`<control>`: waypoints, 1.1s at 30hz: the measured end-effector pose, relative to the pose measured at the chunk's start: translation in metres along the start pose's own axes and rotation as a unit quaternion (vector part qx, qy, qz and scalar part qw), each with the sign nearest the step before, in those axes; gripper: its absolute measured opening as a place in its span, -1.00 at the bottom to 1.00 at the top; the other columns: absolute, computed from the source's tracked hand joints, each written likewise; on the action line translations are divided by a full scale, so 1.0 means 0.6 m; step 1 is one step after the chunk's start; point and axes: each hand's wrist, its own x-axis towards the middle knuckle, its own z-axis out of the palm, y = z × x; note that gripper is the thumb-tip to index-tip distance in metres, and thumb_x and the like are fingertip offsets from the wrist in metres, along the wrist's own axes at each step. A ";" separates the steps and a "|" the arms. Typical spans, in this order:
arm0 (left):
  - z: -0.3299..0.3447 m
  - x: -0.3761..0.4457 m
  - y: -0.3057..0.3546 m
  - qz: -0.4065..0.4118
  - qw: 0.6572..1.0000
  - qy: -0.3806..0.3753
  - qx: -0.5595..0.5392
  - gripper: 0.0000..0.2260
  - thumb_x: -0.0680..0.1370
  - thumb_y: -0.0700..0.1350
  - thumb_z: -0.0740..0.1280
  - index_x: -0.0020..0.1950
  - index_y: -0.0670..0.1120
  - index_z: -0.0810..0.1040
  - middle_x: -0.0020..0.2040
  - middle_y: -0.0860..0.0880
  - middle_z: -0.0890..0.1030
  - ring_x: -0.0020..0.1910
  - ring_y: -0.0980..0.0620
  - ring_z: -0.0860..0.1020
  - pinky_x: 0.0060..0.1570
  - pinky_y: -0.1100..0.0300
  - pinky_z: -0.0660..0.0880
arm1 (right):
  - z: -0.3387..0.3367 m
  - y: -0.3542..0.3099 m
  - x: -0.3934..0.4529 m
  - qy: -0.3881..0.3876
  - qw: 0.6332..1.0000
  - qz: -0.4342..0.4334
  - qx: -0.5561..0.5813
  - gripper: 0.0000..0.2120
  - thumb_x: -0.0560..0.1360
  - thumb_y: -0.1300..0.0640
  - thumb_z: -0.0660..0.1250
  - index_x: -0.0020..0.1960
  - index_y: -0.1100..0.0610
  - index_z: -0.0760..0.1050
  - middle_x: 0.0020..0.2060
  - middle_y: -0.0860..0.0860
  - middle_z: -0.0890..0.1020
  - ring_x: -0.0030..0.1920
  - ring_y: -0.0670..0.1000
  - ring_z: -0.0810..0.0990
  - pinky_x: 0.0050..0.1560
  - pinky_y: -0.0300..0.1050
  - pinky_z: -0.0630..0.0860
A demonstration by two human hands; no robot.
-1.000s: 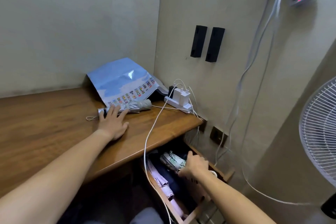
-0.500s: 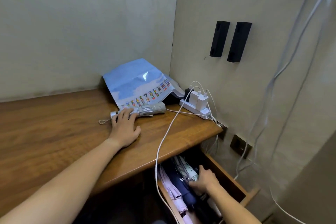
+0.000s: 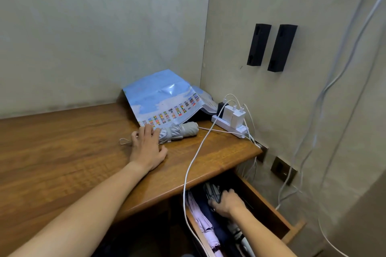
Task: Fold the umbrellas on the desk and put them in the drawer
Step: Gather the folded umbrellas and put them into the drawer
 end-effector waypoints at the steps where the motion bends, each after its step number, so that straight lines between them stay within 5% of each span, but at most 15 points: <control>1: -0.001 0.000 -0.002 0.000 1.000 0.009 -0.005 -0.56 0.38 0.11 0.28 0.20 -0.03 0.54 0.14 -0.11 0.41 0.17 -0.16 0.40 0.16 -0.10 0.26 | 0.005 0.002 0.002 0.005 1.000 0.002 -0.005 -0.14 0.53 -0.41 0.20 0.56 0.22 0.23 0.48 0.24 0.32 0.49 0.22 0.35 0.47 0.01 0.34; 4: -0.010 0.000 0.004 0.006 1.000 -0.024 -0.003 -0.60 0.45 0.09 0.31 0.25 -0.03 0.49 0.19 -0.13 0.53 0.21 -0.18 0.48 0.19 -0.09 0.31 | 0.015 0.013 0.002 -0.003 1.000 0.016 0.019 -0.14 0.49 -0.40 0.28 0.58 0.13 0.20 0.49 0.20 0.34 0.49 0.19 0.37 0.46 -0.01 0.37; 11: -0.044 -0.025 0.038 0.022 0.997 -0.071 0.021 -0.60 0.55 0.00 0.42 0.34 -0.07 0.47 0.04 -0.09 0.62 0.05 -0.12 0.61 -0.08 -0.02 0.55 | 0.021 0.035 -0.019 -0.018 0.997 0.025 0.065 -0.06 0.49 -0.29 0.39 0.57 0.22 0.02 0.47 0.22 0.43 0.44 0.19 0.45 0.39 -0.06 0.41; 16: -0.054 -0.038 0.035 0.028 0.998 -0.062 0.018 -0.58 0.62 0.06 0.27 0.44 -0.06 0.36 0.21 -0.06 0.57 0.20 -0.07 0.54 0.05 0.03 0.49 | 0.020 0.028 -0.038 0.012 0.999 0.017 0.035 -0.21 0.52 -0.23 0.33 0.59 0.07 0.10 0.45 0.17 0.45 0.45 0.17 0.45 0.37 0.01 0.42; 21: -0.080 -0.052 0.028 -0.042 0.995 -0.068 -0.058 -0.63 0.53 0.10 0.31 0.24 -0.06 0.48 0.16 -0.04 0.59 0.15 -0.08 0.57 0.04 0.04 0.45 | 0.010 0.023 -0.056 0.030 0.998 0.044 -0.013 -0.44 0.54 -0.18 0.34 0.45 0.02 0.39 0.42 0.09 0.49 0.41 0.13 0.49 0.34 -0.03 0.45; 25: -0.104 -0.056 0.023 -0.062 0.990 -0.050 -0.113 -0.72 0.47 0.17 0.34 0.03 0.00 0.50 0.04 -0.01 0.63 0.00 -0.10 0.60 -0.09 0.06 0.46 | -0.064 0.002 -0.094 0.229 0.973 -0.012 -0.009 -0.69 0.60 0.04 0.26 0.31 0.13 0.46 0.24 0.08 0.54 0.25 0.13 0.58 0.14 0.00 0.53; 29: -0.133 -0.048 0.034 -0.019 0.987 -0.061 -0.149 -0.72 0.42 0.23 0.32 -0.05 0.06 0.46 -0.04 0.05 0.62 -0.08 -0.08 0.58 -0.20 0.09 0.45 | -0.164 -0.015 -0.126 0.437 0.886 -0.152 0.029 -0.76 0.44 0.23 0.36 0.10 0.20 0.48 -0.01 0.12 0.52 -0.04 0.20 0.58 -0.19 0.01 0.51; 33: -0.186 -0.047 0.065 0.115 0.977 -0.122 -0.134 -0.65 0.34 0.30 0.32 -0.05 0.08 0.50 -0.11 0.12 0.60 -0.10 -0.03 0.57 -0.19 0.09 0.51 | -0.233 -0.049 -0.170 0.511 0.797 -0.322 -0.012 -0.70 0.43 0.08 0.28 0.12 0.18 0.47 0.03 0.10 0.51 -0.01 0.12 0.50 0.03 0.01 0.50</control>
